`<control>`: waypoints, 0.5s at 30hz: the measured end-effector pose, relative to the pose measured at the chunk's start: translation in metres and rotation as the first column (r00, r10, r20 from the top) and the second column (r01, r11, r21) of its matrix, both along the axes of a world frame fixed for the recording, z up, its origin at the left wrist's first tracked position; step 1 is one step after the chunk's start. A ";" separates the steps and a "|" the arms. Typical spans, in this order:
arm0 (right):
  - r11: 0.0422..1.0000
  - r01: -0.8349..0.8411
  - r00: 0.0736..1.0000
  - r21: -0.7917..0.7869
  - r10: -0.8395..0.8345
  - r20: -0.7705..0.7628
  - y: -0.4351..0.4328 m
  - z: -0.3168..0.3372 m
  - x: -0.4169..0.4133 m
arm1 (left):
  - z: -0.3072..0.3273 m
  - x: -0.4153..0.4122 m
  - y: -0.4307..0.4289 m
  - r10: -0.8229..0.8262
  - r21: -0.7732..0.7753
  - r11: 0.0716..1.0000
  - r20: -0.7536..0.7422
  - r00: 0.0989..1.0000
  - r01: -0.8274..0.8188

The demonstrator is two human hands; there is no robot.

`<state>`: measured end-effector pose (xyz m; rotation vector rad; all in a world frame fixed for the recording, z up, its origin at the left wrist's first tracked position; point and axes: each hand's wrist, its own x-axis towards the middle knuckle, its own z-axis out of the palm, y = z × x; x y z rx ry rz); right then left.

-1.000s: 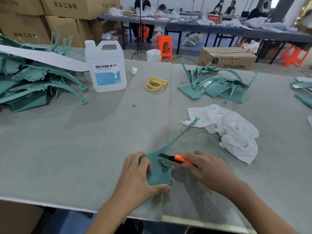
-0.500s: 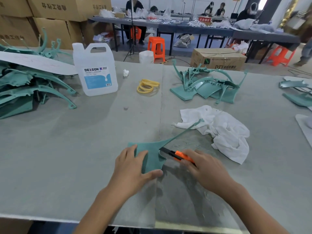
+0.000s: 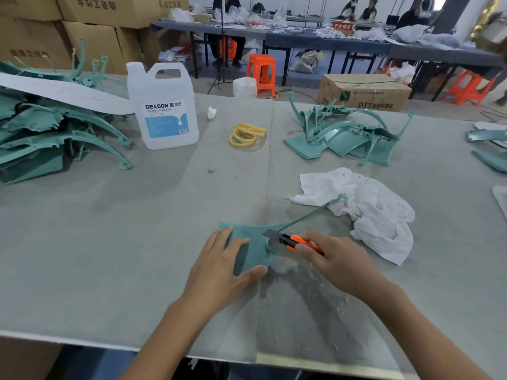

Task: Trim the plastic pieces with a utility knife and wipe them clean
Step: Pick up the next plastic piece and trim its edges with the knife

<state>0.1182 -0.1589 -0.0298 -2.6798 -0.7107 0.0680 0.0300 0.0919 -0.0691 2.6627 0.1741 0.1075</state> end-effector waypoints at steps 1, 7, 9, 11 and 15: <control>1.000 0.001 1.000 0.007 -0.001 -0.003 0.001 -0.002 0.000 | 0.001 0.004 0.002 -0.013 -0.001 1.000 -0.020 1.000 0.013; 0.996 -0.076 0.997 -0.037 0.077 0.000 -0.002 -0.012 0.005 | 0.002 0.028 0.001 -0.032 0.098 0.995 -0.015 0.999 0.034; 0.995 -0.090 0.996 -0.053 0.090 0.004 -0.004 -0.013 0.010 | -0.001 0.031 0.001 -0.039 0.109 0.993 0.013 0.999 0.037; 0.992 -0.114 0.993 -0.057 0.114 -0.014 -0.007 -0.014 0.016 | -0.004 0.031 0.000 -0.043 0.101 0.994 0.052 0.998 0.037; 0.982 -0.179 0.983 -0.059 0.175 -0.060 -0.015 -0.013 0.024 | -0.007 0.030 0.000 -0.025 0.075 0.997 0.085 0.996 0.019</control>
